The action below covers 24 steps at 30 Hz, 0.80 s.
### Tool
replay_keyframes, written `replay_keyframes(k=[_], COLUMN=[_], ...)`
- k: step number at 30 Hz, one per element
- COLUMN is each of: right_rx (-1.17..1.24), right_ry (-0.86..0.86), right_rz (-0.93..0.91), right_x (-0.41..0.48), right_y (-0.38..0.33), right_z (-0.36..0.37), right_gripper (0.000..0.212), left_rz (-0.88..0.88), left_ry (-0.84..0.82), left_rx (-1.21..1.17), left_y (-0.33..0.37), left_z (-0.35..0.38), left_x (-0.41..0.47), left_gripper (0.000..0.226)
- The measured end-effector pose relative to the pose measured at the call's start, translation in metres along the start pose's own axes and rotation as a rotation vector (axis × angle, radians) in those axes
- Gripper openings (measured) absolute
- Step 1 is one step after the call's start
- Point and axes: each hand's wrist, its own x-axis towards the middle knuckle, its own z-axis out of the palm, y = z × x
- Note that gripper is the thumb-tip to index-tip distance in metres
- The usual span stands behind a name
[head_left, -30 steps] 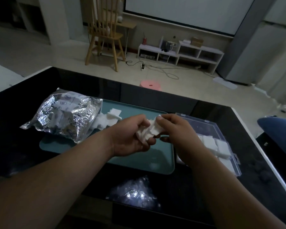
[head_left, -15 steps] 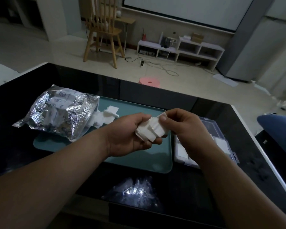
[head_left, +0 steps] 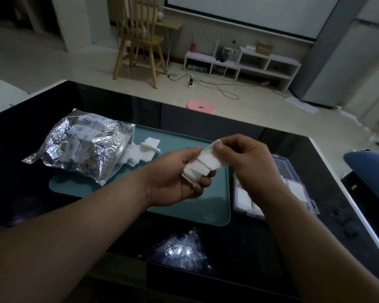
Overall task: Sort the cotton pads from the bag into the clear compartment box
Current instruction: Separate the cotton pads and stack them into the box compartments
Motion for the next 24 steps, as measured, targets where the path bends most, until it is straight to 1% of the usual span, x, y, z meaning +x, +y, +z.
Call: replay_keyframes(k=[2,4,6,9,13,14,15,17,18,20,21,22,24], right_rx=[0.092,0.121,0.039,-0.109,-0.121,-0.125,-0.127,-0.128,-0.119,-0.062,-0.049,-0.061,-0.099], right_ry=[-0.016,-0.064,-0.076,-0.049,-0.001,0.005,0.023,0.056,0.027,-0.119,-0.18,-0.205,-0.163], right_rz=[0.023,0.051,0.049,0.005,-0.031,-0.04,-0.032,0.067,0.145,0.278,0.298,0.285,0.221], right_x=[0.001,-0.001,-0.003,-0.004,-0.006,-0.006,-0.006,-0.003,-0.002,-0.001,-0.002,-0.004,-0.005], right_y=[-0.002,-0.003,0.0,0.005,0.005,0.005,0.006,0.006,0.006,0.007,0.007,0.007,0.006], right_z=[-0.006,-0.005,0.002,0.013,0.02,0.021,0.021,0.016,0.011,0.004,0.002,0.001,0.002], right_gripper=[0.01,0.011,0.008,0.004,0.003,0.002,0.006,0.016,0.023,0.032,0.031,0.027,0.017], left_rz=[-0.003,-0.003,0.0,0.006,0.025,0.037,0.048,0.069,0.086,0.122,0.133,0.14,0.148], left_ry=[0.013,-0.005,-0.032,-0.063,-0.078,-0.062,-0.033,0.047,0.08,0.121,0.133,0.145,0.167], left_rx=[-0.017,-0.036,-0.065,-0.086,-0.086,-0.065,-0.052,-0.049,-0.049,-0.042,-0.033,-0.018,0.002], left_y=[0.001,0.001,0.0,0.0,-0.001,-0.002,-0.002,-0.003,-0.003,-0.002,-0.002,-0.003,-0.004], left_z=[0.0,0.001,0.002,0.003,0.0,0.0,0.0,0.0,0.0,0.0,0.0,0.0,0.001], left_x=[0.0,0.0,0.001,0.0,-0.002,-0.002,-0.002,0.0,0.001,0.002,0.002,0.002,0.003], left_gripper=[0.041,0.041,0.044,0.046,0.043,0.043,0.042,0.037,0.034,0.032,0.033,0.033,0.032])
